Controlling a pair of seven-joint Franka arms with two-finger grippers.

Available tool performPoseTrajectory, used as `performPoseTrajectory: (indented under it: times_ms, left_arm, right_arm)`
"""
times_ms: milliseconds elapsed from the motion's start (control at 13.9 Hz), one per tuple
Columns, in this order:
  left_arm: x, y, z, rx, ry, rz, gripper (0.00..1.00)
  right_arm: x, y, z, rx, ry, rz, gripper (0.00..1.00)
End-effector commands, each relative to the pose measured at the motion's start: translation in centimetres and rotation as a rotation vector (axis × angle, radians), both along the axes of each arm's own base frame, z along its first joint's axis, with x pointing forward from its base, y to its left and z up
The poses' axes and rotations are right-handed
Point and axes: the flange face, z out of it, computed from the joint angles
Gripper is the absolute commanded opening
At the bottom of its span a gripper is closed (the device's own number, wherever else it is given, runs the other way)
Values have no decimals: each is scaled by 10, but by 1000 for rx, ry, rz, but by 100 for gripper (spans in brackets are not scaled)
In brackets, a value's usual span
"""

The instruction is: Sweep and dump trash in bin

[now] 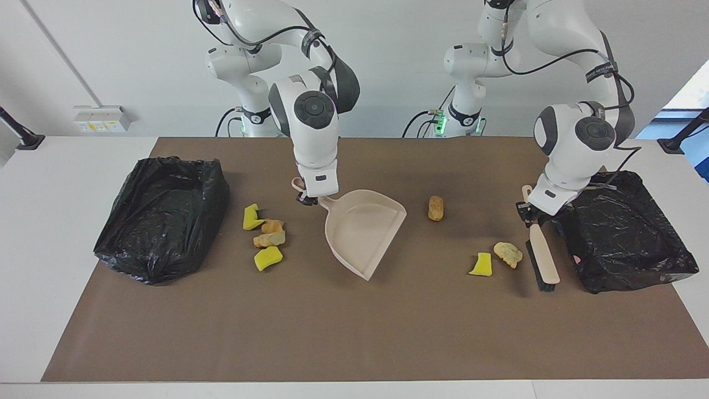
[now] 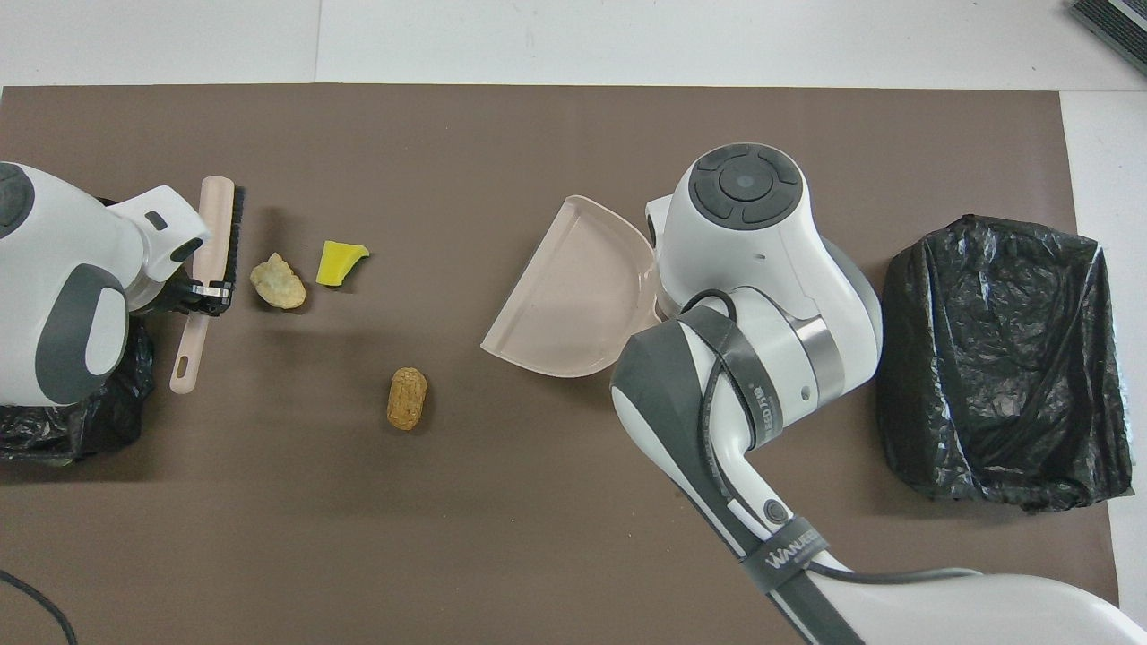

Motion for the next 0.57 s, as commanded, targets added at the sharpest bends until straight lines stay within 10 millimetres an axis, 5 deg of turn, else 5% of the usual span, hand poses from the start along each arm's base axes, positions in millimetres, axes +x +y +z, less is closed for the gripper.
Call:
performPoseTrajectory:
  times_ms: [0,502]
  left_arm:
    - [11,6,-17,6,-8,-5,0]
    - [-6,-63,-42,5,75,-119,0]
  right_arm:
    - [-22,1,-3,-4,-12,73,0]
    - [-47,24,-37,-35,-21,192,0]
